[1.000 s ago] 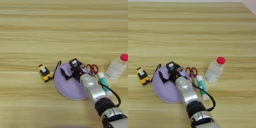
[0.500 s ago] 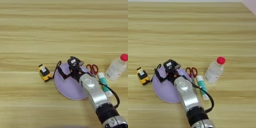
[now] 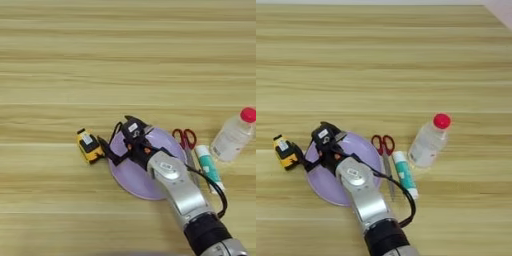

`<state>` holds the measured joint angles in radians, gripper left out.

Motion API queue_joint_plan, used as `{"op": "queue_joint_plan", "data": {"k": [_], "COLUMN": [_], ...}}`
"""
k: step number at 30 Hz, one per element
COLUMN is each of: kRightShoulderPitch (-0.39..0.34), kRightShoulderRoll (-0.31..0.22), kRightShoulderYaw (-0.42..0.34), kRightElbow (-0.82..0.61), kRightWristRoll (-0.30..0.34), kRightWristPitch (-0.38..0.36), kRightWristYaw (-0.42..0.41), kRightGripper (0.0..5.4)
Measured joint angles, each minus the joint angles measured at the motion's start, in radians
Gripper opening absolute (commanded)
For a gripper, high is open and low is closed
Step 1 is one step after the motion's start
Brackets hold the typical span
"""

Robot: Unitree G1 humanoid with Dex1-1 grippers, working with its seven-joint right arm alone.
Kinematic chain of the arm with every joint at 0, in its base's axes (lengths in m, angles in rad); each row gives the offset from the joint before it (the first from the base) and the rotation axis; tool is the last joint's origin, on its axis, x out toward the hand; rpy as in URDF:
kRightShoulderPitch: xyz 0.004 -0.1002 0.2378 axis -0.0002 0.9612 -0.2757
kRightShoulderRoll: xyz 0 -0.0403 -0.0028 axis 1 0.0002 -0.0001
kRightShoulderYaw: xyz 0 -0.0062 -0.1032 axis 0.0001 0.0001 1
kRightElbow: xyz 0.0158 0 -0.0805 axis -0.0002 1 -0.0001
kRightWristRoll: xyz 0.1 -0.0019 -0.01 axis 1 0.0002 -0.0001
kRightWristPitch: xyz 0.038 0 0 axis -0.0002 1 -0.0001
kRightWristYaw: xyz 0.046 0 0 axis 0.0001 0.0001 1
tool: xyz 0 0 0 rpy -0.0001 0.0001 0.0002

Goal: Move the objects on the table

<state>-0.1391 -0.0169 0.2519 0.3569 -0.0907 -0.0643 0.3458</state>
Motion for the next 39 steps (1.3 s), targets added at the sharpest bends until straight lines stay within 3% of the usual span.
{"op": "queue_joint_plan", "data": {"k": [23,39], "kRightShoulderPitch": [0.0,-0.041], "kRightShoulderRoll": [0.032,0.059], "kRightShoulderYaw": [0.095,0.117], "kRightElbow": [-0.022,0.11], "kRightWristRoll": [-0.024,-0.062], "kRightWristPitch": [0.03,0.021], "kRightWristYaw": [0.008,-0.009], "kRightGripper": [5.38,5.38]}}
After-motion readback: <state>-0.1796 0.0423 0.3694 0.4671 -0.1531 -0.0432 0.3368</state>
